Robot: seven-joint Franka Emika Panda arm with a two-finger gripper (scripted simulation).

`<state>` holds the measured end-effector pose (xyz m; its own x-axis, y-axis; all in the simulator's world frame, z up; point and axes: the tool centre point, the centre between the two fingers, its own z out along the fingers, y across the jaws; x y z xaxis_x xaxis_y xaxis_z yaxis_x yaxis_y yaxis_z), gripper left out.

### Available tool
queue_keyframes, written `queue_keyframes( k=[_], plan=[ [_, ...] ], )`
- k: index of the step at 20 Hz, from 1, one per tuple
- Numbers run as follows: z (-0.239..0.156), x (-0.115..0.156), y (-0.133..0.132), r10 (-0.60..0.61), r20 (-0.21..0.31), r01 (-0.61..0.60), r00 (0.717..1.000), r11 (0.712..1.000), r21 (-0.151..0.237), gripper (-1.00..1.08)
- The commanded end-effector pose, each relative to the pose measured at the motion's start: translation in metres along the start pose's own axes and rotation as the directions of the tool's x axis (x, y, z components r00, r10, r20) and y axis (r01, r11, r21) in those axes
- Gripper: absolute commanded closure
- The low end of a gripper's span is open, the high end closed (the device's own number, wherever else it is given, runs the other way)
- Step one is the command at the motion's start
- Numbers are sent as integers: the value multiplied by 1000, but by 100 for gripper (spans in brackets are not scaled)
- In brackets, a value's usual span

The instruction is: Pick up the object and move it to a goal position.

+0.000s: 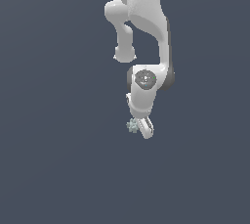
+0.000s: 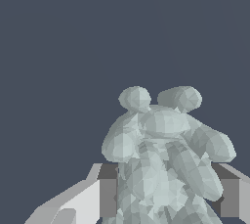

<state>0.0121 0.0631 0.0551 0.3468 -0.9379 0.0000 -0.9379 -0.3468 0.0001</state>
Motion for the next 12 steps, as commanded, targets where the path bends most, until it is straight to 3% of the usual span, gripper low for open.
queue_keyframes(
  k=[1,12],
  plan=[
    [0,0,0,0,0,0,1000,1000,0,108],
    [-2,-15,6,0,0,0,1000,1000,0,108]
  ],
)
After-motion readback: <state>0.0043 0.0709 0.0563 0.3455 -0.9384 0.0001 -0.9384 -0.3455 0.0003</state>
